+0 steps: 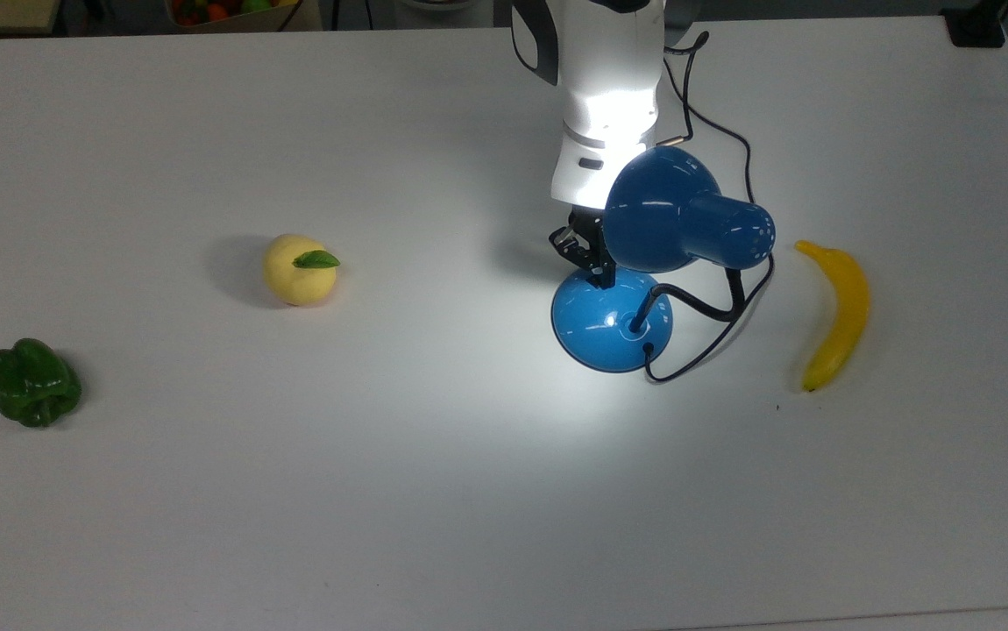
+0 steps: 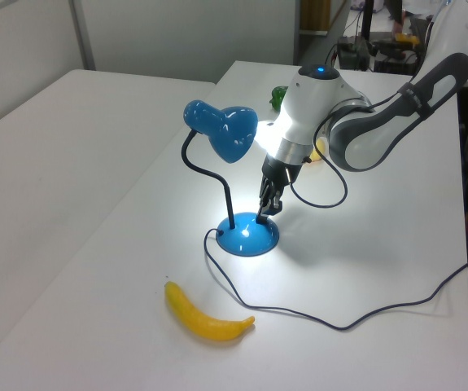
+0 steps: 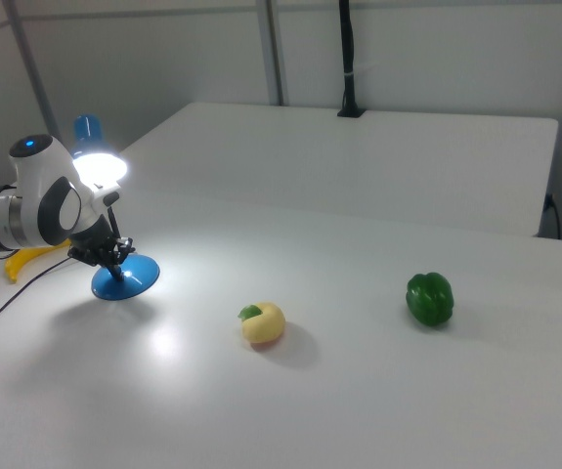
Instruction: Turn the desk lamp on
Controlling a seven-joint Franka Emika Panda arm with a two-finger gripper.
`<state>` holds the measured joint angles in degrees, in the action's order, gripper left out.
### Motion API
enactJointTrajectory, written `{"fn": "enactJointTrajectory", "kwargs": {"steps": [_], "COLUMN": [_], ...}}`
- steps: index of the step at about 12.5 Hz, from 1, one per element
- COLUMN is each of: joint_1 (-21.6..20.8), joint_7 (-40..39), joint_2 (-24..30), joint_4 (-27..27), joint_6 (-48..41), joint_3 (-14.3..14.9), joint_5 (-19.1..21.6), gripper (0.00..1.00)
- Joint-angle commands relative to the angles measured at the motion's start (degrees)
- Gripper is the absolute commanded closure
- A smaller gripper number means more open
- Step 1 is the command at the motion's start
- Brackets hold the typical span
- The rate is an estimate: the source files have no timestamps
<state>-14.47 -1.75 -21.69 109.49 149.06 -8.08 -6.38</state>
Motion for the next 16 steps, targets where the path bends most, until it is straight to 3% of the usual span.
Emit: {"fn": "enactJointTrajectory", "kwargs": {"steps": [1,7,13,16], "joint_1": [-0.38,0.41,6.81,10.86], "joint_7": [-0.1,1.04,6.39,7.55], "joint_2": [-1.34,5.24,13.76,17.99], "joint_4": [-0.07,-0.51,-0.68,-5.49], "joint_6": [-0.68,-21.67,-36.54,-45.48], "joint_3": [0.08,0.08,0.61,1.31], "joint_5": [-0.92,-0.83,-0.74,-0.31], "gripper": [1.0,1.0,1.0,1.0]}}
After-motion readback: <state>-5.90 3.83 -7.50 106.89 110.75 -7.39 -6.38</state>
